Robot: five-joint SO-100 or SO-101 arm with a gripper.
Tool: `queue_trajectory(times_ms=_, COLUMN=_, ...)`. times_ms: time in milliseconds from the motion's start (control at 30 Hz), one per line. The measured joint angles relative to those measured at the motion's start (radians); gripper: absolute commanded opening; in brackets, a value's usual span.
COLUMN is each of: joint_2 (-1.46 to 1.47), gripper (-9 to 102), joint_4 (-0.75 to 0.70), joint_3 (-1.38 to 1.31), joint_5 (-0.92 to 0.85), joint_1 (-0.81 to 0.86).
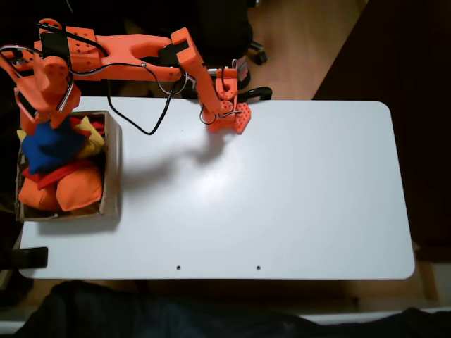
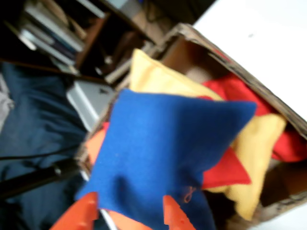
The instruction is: Grasp a bag and put it in the box.
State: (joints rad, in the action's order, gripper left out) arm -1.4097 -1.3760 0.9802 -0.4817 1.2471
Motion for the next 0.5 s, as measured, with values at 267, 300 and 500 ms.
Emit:
queue_trajectory(times_ms=267, joint_2=-0.095, gripper=55, joint_4=-0.002, joint_3=0.146, joint_5=-0.014, joint_1=0.0)
queue_trajectory(times_ms=300, joint_2=-0.11, gripper=56, joint_4=-0.002, joint_3=0.161, joint_5=-0.018, joint_1=0.0)
queue_trajectory(times_ms=500, joint_2=-0.219, gripper=62, joint_4=0.017, joint_3=0.268, joint_5=-0.018, joint_1=-0.012)
